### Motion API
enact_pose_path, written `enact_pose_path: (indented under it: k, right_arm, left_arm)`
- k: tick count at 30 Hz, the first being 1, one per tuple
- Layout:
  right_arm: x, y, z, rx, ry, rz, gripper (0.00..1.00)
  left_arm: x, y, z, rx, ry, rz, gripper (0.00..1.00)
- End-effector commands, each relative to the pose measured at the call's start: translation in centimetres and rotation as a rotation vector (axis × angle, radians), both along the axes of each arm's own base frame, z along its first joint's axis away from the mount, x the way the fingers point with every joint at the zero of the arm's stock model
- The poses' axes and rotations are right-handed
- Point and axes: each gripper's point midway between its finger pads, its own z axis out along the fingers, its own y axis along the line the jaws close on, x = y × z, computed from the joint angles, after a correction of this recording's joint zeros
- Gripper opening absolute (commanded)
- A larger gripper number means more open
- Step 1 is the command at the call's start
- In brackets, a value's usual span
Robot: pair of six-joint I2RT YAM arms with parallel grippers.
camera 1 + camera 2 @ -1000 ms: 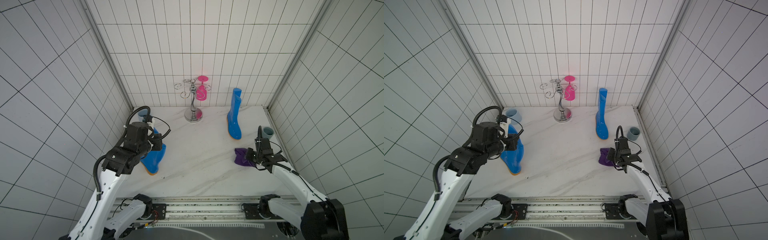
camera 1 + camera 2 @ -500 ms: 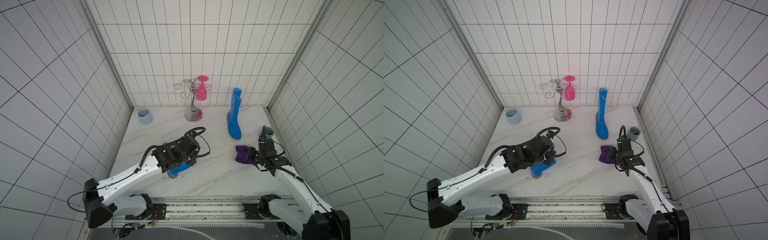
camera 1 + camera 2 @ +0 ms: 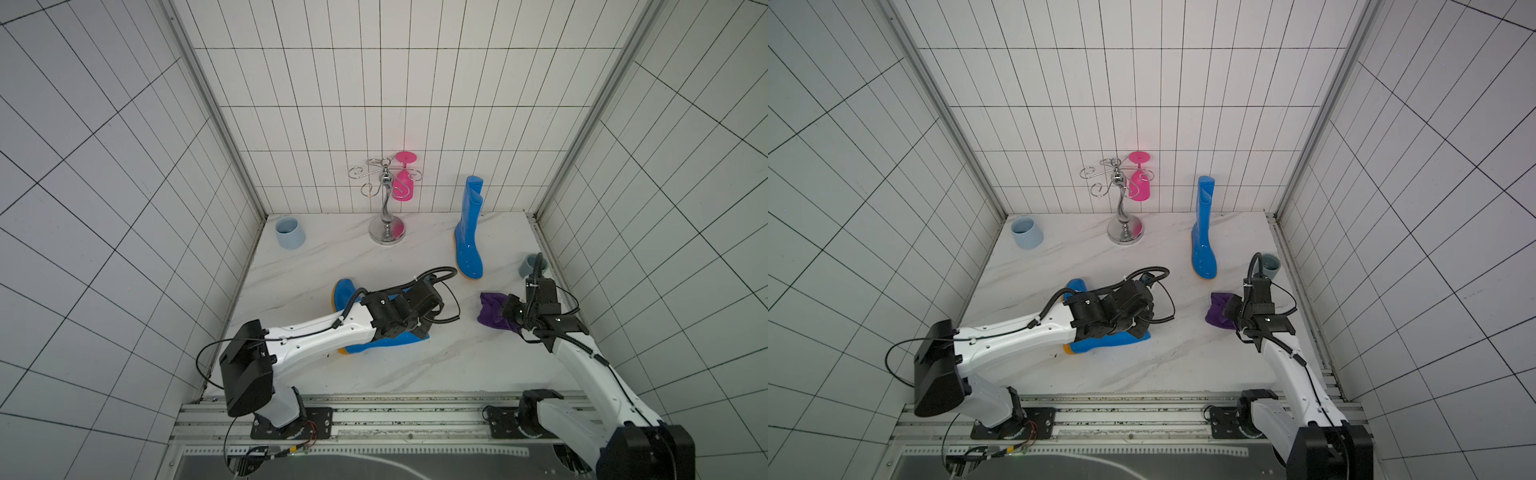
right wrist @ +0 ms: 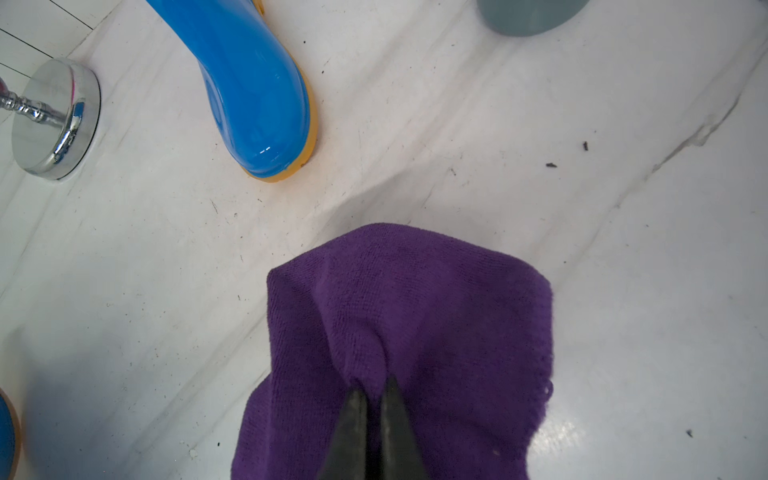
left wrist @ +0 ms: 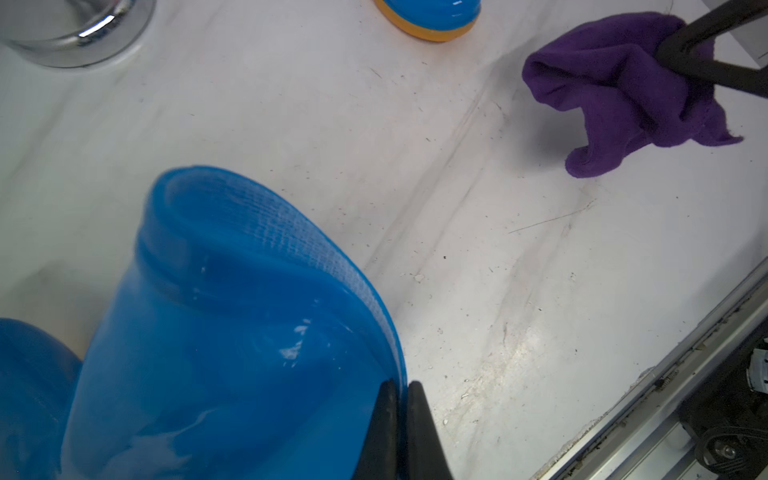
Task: Wipe the rubber boots with a cloth
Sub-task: Adjust the rubber boot at the center of the board.
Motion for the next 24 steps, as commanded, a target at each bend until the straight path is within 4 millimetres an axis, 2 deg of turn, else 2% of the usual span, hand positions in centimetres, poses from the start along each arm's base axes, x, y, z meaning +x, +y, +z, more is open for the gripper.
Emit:
enact_pose_path:
  k: [1, 10, 18, 24]
  right_arm:
    - [-0.9, -0.4, -1.8, 0.010, 0.036, -0.011, 0.00]
    - [-0.8, -0.9, -2.1, 0.014, 0.037, -0.025, 0.00]
    - [-0.8, -1.2, -2.4, 0.009, 0.042, -0.038, 0.00]
    - [-0.8, -1.4, -2.4, 0.008, 0.040, -0.046, 0.00]
  left_arm:
    - [0.3, -3.2, 0.1, -0.112, 0.023, -0.011, 0.00]
    - [-0.3, -8.5, -2.6, -0.149, 0.083, -0.085, 0.00]
    - [-0.4, -13.0, -6.1, -0.148, 0.130, -0.143, 0.00]
    - [0.8, -13.8, -8.7, -0.081, 0.125, -0.124, 0.00]
